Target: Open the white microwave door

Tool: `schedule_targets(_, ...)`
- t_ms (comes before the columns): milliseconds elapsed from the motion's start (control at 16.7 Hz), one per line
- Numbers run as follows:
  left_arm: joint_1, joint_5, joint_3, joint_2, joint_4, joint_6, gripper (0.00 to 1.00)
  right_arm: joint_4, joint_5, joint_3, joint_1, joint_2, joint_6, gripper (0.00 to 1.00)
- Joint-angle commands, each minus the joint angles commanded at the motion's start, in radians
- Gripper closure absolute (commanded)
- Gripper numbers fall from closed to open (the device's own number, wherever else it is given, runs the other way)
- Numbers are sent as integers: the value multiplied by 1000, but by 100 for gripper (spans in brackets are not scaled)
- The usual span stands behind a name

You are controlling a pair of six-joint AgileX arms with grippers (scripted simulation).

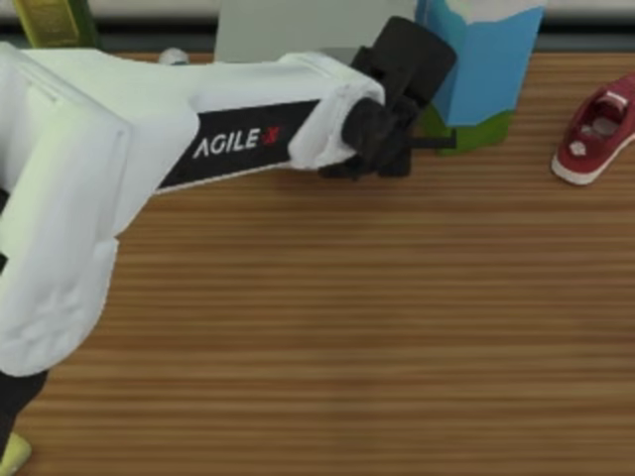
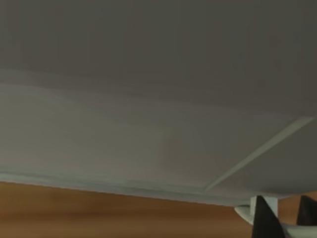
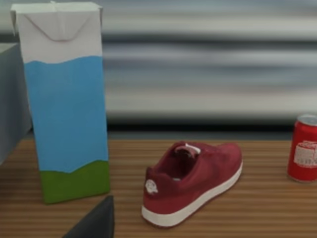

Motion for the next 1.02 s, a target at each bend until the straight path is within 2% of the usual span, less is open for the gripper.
schedule_targets(480, 5, 39, -91, -52, 61, 60, 100, 0, 0, 0, 0, 0, 0, 0)
schedule_targets(1020, 5, 39, -91, -53, 61, 60, 100, 0, 0, 0, 0, 0, 0, 0)
